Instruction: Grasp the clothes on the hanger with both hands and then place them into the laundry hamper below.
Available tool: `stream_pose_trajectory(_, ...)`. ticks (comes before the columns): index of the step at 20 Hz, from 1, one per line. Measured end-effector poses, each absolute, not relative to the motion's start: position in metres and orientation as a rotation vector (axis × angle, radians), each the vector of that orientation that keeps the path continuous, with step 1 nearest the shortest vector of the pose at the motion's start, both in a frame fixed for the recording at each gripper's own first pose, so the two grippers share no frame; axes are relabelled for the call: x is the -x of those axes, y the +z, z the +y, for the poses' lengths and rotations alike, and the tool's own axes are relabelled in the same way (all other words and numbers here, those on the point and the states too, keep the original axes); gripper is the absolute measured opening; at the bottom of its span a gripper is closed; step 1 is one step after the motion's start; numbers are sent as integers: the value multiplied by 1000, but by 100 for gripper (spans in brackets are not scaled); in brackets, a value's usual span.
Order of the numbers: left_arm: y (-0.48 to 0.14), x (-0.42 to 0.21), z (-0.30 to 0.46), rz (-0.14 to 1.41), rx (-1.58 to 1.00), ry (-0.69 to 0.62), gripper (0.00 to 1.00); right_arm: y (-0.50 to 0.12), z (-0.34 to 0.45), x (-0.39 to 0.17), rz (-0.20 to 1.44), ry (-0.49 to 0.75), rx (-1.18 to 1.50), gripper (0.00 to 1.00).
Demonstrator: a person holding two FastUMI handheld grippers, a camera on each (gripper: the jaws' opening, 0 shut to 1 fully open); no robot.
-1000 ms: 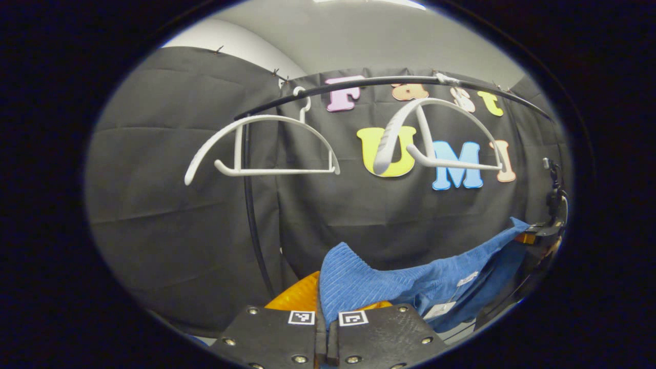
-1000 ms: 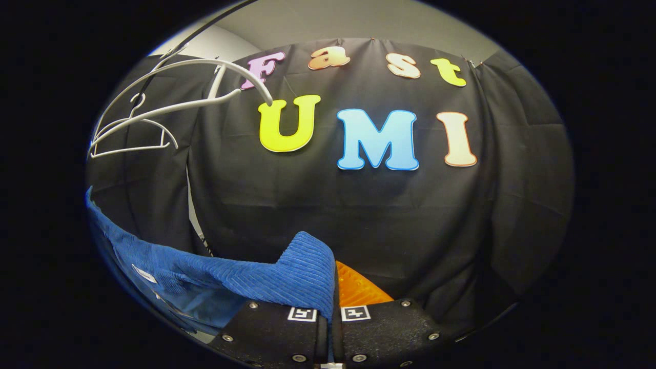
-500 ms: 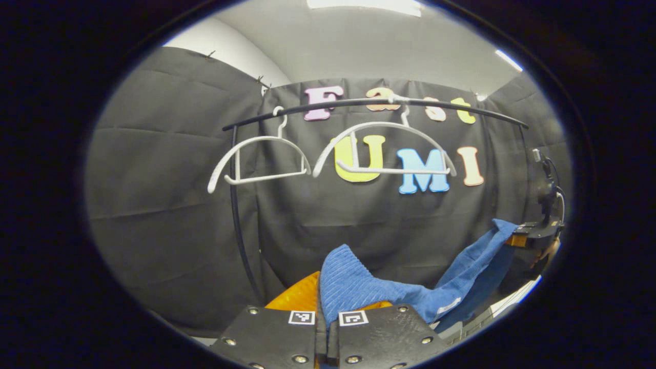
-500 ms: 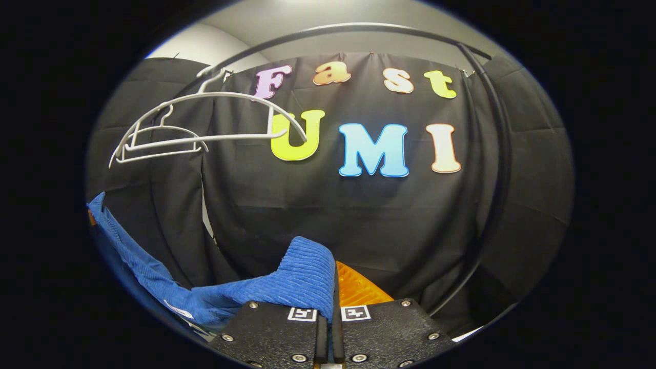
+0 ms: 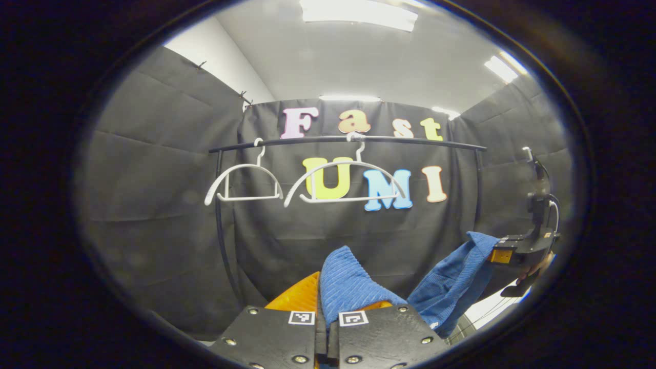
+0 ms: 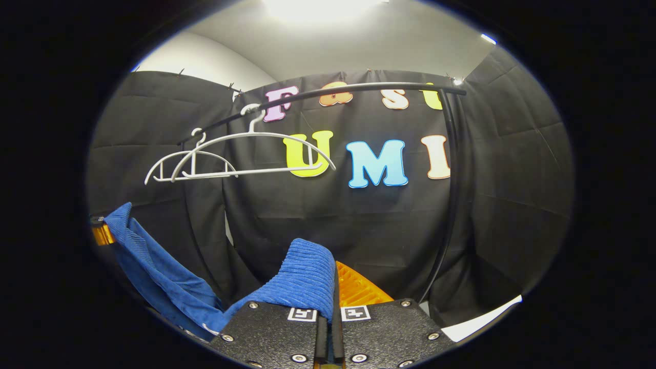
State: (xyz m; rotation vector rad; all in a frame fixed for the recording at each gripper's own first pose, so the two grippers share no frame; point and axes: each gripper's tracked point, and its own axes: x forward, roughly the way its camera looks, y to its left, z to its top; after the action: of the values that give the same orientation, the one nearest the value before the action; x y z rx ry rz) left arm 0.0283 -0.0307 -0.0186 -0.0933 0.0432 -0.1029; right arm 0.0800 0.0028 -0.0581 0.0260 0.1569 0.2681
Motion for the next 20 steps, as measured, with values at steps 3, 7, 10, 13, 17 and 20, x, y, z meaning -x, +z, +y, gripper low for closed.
stream_pose_trajectory(3,-15,1,-49,33,126,-152,2,-50,17,-44,146,291,-36,5)
stream_pose_trajectory(7,-9,27,-76,17,163,-223,2,-48,48,-8,140,356,-39,5)
stream_pose_trajectory(10,-16,19,-100,23,193,-262,2,-57,63,1,154,391,-48,4)
stream_pose_trajectory(13,-34,11,-112,31,239,-268,3,-77,66,-1,180,395,-63,5)
stream_pose_trajectory(17,-82,10,-111,76,267,-232,0,-123,61,-9,251,377,-87,5)
stream_pose_trajectory(20,-136,-3,-118,155,287,-205,2,-169,58,-19,324,360,-91,5)
